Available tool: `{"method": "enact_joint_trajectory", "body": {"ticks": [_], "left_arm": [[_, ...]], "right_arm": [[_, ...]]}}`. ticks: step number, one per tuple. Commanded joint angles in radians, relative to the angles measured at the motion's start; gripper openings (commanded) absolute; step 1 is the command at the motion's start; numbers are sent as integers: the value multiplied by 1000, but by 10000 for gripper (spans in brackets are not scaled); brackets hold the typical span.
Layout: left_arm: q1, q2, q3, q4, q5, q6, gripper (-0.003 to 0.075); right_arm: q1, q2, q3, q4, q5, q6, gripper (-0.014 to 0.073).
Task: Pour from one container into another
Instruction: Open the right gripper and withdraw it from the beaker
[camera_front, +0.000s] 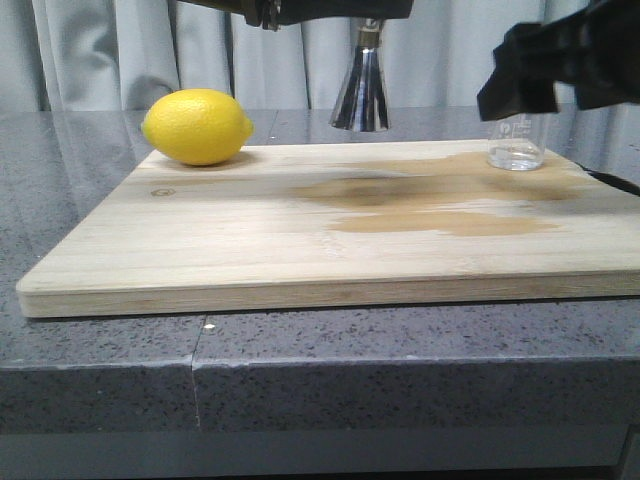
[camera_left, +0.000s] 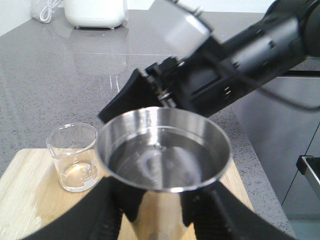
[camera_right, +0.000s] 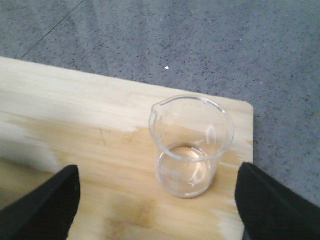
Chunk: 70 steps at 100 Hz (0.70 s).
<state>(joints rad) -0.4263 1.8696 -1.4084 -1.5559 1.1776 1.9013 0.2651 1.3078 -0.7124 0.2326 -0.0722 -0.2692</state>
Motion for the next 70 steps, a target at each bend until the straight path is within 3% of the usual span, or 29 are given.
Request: {"method": "enact_joint_trajectory", "body": {"ticks": [1,36,70], "left_arm": [[-6,-59,-31,-82,92,-6,220],[-6,-59,-31,-82,92,-6,220],[-6,-59,-31,-82,92,-6,220]], "right_arm": [[-10,-101,-26,-28,51,-24,572],[-36,-415,-26,-55,423,-24,572],[-36,-587,-26,-59,520,-24,572]]}}
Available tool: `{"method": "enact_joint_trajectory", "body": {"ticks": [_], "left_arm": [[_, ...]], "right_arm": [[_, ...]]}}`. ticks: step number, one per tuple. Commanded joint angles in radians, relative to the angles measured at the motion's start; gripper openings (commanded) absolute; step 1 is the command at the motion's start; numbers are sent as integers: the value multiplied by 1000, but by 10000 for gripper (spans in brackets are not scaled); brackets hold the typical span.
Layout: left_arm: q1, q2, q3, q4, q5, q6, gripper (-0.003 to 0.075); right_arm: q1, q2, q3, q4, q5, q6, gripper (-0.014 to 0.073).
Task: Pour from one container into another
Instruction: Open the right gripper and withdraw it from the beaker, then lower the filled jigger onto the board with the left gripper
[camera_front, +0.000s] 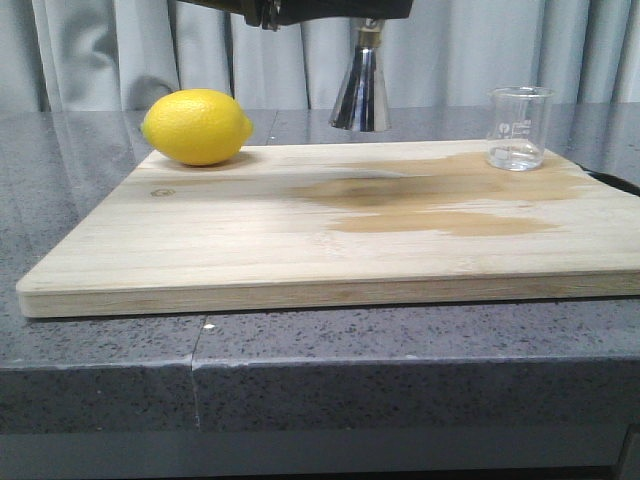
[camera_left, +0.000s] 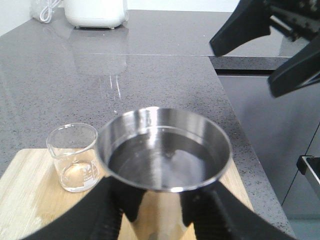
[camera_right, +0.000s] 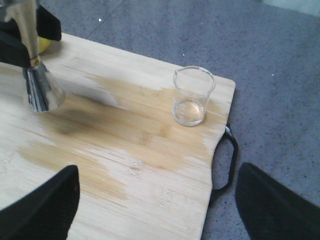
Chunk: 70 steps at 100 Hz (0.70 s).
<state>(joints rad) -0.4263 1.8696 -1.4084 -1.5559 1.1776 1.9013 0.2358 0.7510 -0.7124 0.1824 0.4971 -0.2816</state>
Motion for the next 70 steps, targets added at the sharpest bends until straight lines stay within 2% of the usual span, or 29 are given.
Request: {"method": "enact_joint_trajectory", "body": {"ticks": [1,37,70], "left_arm": [[-6,-59,-31,-82,92,-6,220],[-6,-57,-31,-84,92,-6,220],[-6,7,-31,-256,101,84,220]], "right_arm": [[-7,-32,-26,-9,-49,-11,572],[-7,-49,-26,-9,-47,-11,572],[-7,-49,-26,-9,-47,-11,572]]}}
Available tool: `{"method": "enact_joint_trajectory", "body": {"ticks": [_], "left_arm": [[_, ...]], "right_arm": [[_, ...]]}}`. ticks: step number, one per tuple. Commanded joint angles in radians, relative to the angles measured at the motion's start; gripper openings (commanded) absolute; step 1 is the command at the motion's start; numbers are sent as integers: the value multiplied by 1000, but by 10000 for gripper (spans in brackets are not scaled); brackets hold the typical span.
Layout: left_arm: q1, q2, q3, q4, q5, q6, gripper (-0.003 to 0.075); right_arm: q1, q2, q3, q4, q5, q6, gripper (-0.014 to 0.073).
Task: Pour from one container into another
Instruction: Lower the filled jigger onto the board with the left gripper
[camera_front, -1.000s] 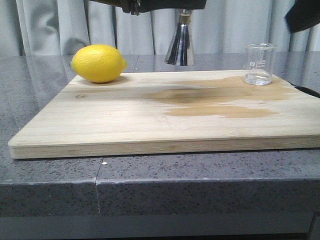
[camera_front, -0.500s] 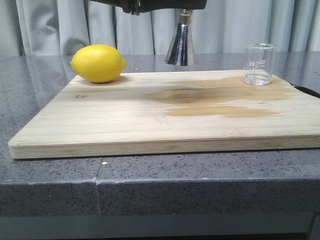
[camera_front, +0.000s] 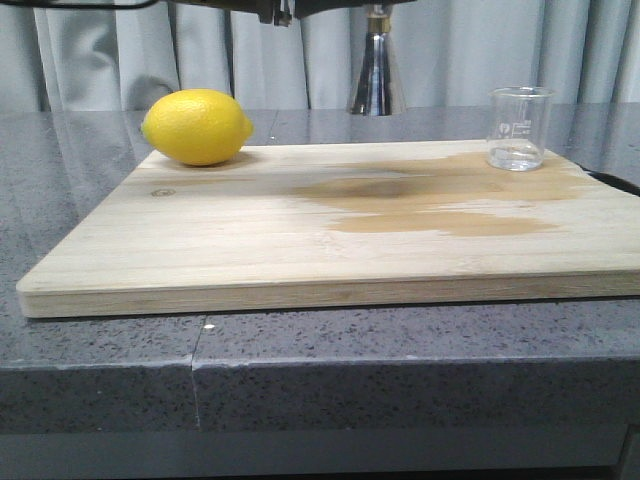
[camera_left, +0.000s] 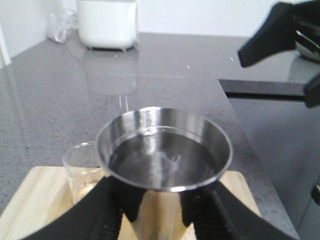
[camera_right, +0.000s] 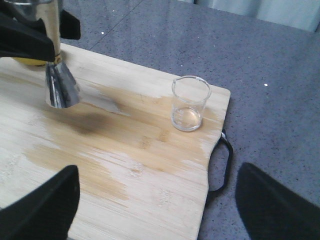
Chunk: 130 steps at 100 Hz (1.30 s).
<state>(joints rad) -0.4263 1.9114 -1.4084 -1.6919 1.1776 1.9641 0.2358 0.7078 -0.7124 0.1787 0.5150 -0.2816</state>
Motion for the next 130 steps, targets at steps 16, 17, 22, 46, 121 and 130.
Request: {"method": "enact_joint_trajectory", "body": {"ticks": [16,17,22,46,121,130], "left_arm": [[-6,-18,-31,-80,101,37,220],[-6,-18,-31,-77,101,42,220],[-4,-18,-29,-74,101,46,220],[24,-16,-27,-63,99,66,220],[26,33,32,-76,43,144,220],[26,35,32,-76,41,144,220]], "right_arm": [[-7,-6,-26,-5,-69,-11,572],[-7,-6,-26,-5,-69,-11,572],[-7,-6,-26,-5,-69,-11,572],[-7,-6,-26,-5,-69,-11,572],[-7,-6,-26,-5,-84,-11,572],[-7,-6,-26,-5,-84,-11,572]]}}
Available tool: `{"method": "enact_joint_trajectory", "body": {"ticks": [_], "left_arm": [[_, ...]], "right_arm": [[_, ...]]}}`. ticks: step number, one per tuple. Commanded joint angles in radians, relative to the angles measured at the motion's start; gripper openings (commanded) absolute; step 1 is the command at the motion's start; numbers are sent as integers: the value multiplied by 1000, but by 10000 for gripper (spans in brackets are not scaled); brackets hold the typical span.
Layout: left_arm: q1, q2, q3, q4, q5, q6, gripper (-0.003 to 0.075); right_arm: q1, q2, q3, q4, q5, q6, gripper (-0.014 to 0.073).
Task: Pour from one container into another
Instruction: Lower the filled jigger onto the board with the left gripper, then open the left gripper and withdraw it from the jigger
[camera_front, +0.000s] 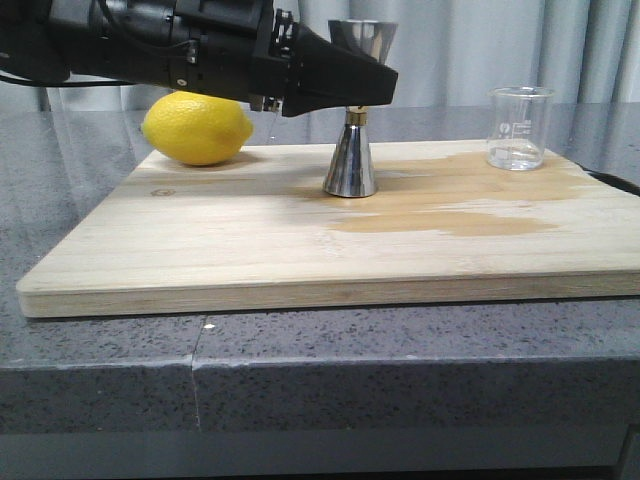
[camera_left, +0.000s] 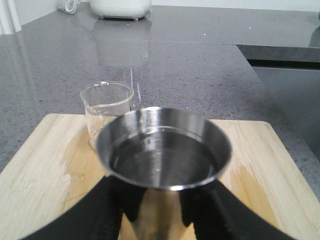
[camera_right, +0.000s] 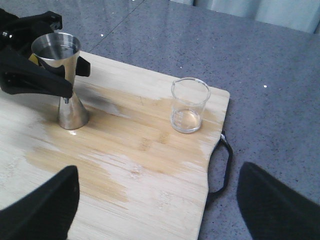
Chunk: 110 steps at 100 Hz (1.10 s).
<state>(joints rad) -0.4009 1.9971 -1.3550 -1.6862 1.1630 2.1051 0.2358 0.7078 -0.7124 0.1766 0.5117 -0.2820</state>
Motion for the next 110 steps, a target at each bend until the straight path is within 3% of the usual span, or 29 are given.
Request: {"method": "enact_joint_trajectory", "body": {"ticks": [1,43,52,66,74,88,110], "left_arm": [[1,-50,-21,-81,55,3,220],[1,-50,-21,-56,45,3,231],[1,-50,-21,-51,38,3,280],[1,-50,-21,-49,-22,-4,428],[1,-61,-24,-8,-73,-59,486],[1,-113,-25,155,-136,-203,492],[1,-269,-26,482,-191,-497,492]], "right_arm": [[-7,-6,-26,-3,-81,-11,572],[-7,-6,-26,-3,-87,-11,572],[-7,-6,-26,-3,-87,-9,572],[-7,-6,-39,-1,-79,-4,572],[-7,-6,-74,6,-32,-2,572],[-7,-6,-161,-12,94,42,571],[-7,18,-276,-209,308,205,571]]}}
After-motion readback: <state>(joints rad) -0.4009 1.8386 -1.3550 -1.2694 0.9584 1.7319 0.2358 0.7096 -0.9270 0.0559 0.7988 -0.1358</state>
